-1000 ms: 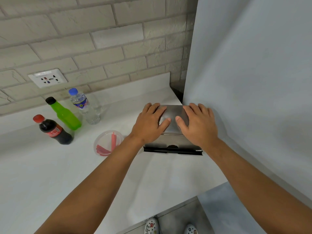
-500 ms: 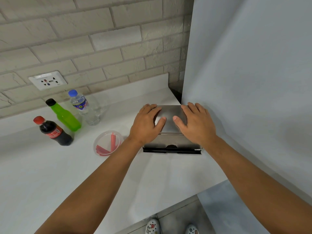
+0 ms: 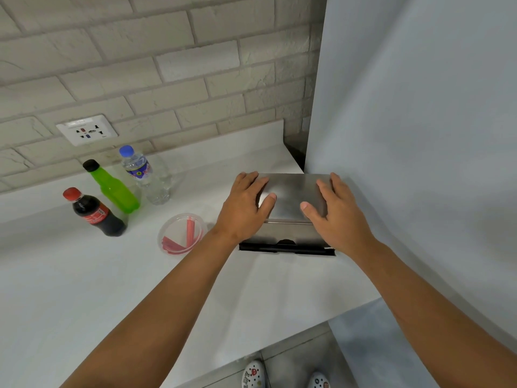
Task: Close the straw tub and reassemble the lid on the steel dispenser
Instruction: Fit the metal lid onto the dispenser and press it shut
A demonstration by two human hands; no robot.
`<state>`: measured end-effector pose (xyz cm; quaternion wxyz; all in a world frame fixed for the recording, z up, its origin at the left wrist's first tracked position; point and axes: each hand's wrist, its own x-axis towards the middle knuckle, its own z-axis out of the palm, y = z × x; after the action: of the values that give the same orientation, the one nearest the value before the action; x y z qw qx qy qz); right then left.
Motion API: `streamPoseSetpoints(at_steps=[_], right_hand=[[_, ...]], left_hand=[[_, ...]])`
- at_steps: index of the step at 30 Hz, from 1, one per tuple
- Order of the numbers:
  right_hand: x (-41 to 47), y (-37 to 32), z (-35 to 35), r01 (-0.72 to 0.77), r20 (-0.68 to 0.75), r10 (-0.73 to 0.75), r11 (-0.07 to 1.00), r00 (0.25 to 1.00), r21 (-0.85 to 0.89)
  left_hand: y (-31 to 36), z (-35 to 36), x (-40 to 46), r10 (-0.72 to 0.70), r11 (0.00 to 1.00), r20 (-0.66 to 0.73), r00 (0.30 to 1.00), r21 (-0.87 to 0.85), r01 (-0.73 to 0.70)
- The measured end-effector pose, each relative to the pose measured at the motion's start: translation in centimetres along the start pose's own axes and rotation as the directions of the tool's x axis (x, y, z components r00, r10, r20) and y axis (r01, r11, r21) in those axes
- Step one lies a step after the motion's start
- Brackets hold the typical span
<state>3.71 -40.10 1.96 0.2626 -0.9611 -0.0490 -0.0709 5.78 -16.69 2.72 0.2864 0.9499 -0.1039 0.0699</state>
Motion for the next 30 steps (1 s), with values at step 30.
streamPoseSetpoints(at_steps=[30], right_hand=[[-0.7,5.0,-2.0,0.011,0.234,-0.096,0.941,0.968,0.337]], left_hand=[[2.6,0.6,-6.6,-0.406,0.897,-0.032,0.913,-0.207,0.391]])
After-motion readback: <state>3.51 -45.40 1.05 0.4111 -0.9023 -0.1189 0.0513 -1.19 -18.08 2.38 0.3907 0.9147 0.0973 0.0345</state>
